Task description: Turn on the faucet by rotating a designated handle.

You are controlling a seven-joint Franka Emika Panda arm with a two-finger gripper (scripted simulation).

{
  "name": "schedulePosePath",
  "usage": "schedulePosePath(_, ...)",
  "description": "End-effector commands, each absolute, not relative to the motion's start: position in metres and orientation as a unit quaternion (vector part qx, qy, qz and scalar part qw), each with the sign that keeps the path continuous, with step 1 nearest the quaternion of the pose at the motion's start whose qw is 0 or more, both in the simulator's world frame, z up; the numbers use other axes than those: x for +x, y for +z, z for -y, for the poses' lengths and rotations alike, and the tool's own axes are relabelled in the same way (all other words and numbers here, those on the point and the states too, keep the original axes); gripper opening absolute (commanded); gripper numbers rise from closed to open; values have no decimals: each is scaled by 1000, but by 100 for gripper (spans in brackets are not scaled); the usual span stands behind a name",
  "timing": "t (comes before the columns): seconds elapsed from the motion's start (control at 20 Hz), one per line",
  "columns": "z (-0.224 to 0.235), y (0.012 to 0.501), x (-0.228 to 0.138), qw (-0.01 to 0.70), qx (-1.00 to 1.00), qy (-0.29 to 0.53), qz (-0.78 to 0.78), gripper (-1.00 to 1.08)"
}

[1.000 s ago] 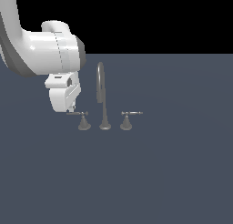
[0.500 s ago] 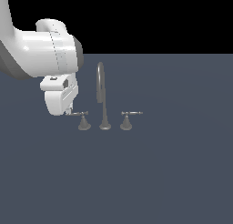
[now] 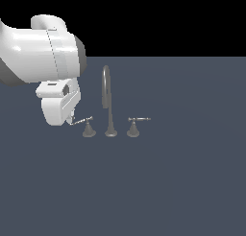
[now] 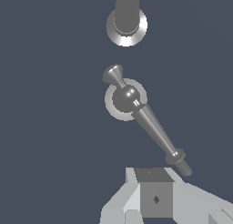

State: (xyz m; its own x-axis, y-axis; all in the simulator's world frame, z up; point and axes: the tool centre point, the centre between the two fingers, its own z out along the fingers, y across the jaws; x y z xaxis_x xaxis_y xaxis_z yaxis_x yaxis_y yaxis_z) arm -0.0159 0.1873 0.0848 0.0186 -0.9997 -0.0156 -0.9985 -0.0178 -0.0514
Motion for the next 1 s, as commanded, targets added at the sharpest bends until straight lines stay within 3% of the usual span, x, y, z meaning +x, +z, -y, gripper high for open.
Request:
schedulePosePath(0.0,-174,65,-40,0,-710,0,-704,-100)
schedulePosePath(0.1,-186,85,-21,23,-717,-13,-697,-100)
schedulePosePath(0.7,-134,66,-58,1,-710,0,-704,-100)
schedulePosePath(0.75,-134,66,-58,1,-710,0,-704,-100)
schedulePosePath(0.8,-162,85,-44,24,-723,-12,-691,-100)
schedulePosePath(0.95,-140,79,-43,17,-719,-8,-695,-100)
